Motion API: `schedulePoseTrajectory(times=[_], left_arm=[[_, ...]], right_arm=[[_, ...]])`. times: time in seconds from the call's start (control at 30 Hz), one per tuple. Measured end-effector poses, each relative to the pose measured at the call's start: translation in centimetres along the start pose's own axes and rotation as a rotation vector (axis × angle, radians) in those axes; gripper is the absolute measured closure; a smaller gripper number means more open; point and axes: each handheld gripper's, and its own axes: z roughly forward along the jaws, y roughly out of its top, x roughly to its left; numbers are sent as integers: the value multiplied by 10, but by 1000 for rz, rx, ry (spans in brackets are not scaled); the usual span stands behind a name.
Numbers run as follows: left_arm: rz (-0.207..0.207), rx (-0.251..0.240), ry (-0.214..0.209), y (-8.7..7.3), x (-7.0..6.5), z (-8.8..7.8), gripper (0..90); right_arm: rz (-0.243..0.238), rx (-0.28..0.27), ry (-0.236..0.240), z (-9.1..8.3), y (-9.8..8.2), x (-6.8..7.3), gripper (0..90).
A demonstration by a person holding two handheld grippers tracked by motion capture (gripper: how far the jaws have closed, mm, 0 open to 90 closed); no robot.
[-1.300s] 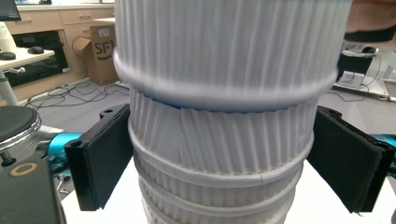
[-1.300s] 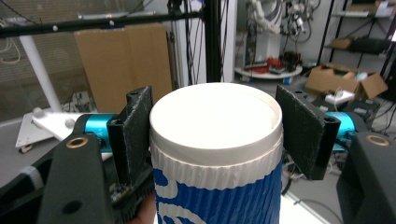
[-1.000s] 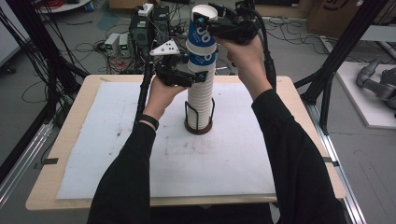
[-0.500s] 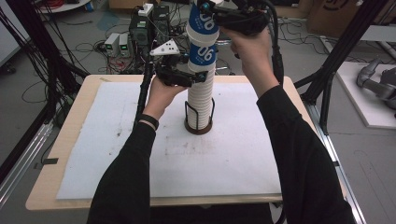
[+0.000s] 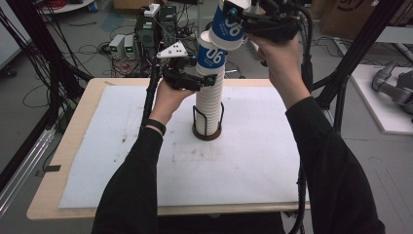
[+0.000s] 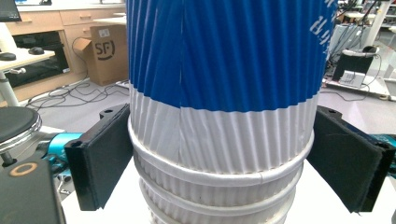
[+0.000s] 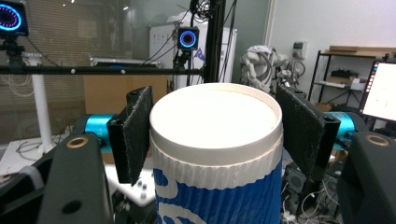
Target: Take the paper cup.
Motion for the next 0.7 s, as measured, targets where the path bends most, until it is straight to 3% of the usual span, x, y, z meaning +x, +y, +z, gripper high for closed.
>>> schedulePoseTrajectory(times=[0.27,0.37,0.7], left_arm=[[1,1,0,0,0,0,114],[1,4,0,0,0,0,114],[2,9,5,1,-1,-1,114]], right_arm=[[32,31,36,-25,-23,0,317],[32,65,68,-40,-44,7,316],[79,96,137,-76,-104,30,316]])
